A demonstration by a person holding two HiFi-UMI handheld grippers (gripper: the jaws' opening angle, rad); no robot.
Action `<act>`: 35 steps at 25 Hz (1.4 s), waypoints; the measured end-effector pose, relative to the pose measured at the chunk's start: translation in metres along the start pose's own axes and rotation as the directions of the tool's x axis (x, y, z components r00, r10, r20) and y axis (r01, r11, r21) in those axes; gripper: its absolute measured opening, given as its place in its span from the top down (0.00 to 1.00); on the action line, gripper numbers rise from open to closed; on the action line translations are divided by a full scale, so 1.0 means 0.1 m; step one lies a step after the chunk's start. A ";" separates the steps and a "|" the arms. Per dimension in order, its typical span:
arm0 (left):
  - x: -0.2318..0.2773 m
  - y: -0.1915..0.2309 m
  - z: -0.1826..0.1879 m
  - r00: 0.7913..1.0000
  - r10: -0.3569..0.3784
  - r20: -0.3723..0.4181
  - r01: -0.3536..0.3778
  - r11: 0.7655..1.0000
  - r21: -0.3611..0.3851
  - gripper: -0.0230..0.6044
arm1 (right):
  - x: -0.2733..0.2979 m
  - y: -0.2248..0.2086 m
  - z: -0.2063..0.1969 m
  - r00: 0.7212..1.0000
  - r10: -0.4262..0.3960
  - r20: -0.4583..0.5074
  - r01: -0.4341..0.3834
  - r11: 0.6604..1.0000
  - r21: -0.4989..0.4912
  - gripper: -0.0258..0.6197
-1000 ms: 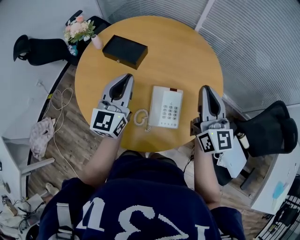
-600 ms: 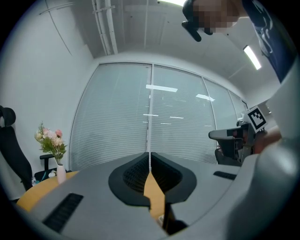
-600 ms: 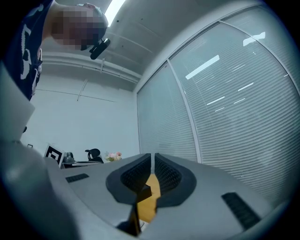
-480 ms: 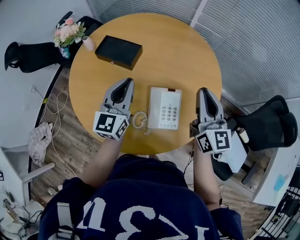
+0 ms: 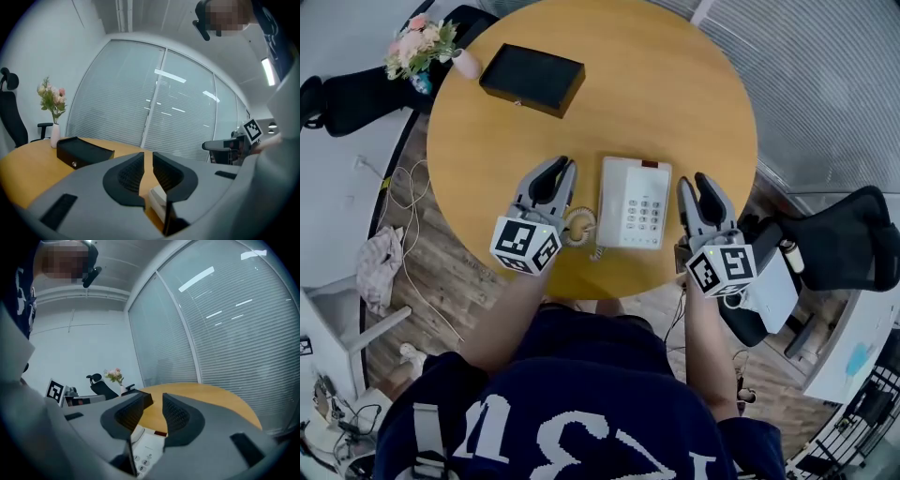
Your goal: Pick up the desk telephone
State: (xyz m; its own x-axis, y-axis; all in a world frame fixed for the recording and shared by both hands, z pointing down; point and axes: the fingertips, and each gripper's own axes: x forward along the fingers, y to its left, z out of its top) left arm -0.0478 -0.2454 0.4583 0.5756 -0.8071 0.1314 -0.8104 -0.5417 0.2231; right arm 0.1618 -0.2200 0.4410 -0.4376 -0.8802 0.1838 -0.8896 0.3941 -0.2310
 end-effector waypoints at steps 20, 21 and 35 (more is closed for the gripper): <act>0.43 -0.28 -1.28 0.903 -0.315 -0.291 0.155 0.872 -0.464 0.47 | 0.30 -0.36 -1.63 0.932 0.094 -0.349 0.002 0.964 0.266 0.59; 0.43 -0.29 -1.33 0.897 -0.329 -0.295 0.152 0.856 -0.494 0.46 | 0.30 -0.36 -1.65 0.931 0.104 -0.351 0.000 0.959 0.284 0.59; 0.58 -0.35 -1.49 0.831 -0.470 -0.296 0.118 0.670 -0.732 0.46 | 0.44 -0.29 -1.81 0.918 0.212 -0.334 -0.041 0.891 0.453 0.58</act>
State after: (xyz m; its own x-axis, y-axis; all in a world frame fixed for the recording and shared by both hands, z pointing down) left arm 0.0302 -0.2384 0.6018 0.8919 -0.3469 0.2902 -0.3954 -0.2867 0.8726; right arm 0.1452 -0.2223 0.6283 -0.6345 -0.6364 0.4387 -0.7149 0.2674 -0.6461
